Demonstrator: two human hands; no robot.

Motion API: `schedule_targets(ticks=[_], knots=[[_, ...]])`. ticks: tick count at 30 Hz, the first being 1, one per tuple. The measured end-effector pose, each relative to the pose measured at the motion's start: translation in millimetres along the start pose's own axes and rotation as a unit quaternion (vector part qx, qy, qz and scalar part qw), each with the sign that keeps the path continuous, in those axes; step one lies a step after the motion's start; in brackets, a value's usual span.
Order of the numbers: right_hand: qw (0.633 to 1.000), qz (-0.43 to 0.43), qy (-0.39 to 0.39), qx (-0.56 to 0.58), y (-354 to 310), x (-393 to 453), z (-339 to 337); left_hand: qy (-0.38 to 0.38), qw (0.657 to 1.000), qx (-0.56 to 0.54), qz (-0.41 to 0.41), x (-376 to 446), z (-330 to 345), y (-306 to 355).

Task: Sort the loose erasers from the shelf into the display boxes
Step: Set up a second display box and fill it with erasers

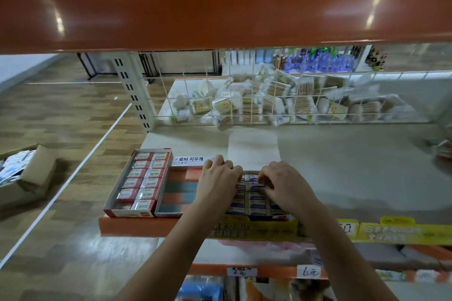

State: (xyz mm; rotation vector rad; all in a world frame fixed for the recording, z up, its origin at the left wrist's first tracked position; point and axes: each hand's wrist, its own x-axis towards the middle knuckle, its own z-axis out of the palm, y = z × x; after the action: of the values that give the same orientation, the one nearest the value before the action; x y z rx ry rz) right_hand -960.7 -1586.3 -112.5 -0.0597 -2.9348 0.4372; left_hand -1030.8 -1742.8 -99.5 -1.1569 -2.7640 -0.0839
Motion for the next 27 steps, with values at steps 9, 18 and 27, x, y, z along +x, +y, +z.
schedule_targets(ticks=[9, 18, 27], knots=[[1.0, 0.003, -0.025, -0.004, -4, -2, -9, -0.014, 0.999, -0.023, 0.04, 2, -3, -5], [0.993, 0.107, 0.039, -0.033, 29, -44, -58, 0.024, 0.986, -0.043, 0.162, 37, -18, 57], [0.961, 0.262, 0.021, -0.083, 113, -151, -110, 0.023, 0.958, -0.114, 0.263, 62, -17, 202]])
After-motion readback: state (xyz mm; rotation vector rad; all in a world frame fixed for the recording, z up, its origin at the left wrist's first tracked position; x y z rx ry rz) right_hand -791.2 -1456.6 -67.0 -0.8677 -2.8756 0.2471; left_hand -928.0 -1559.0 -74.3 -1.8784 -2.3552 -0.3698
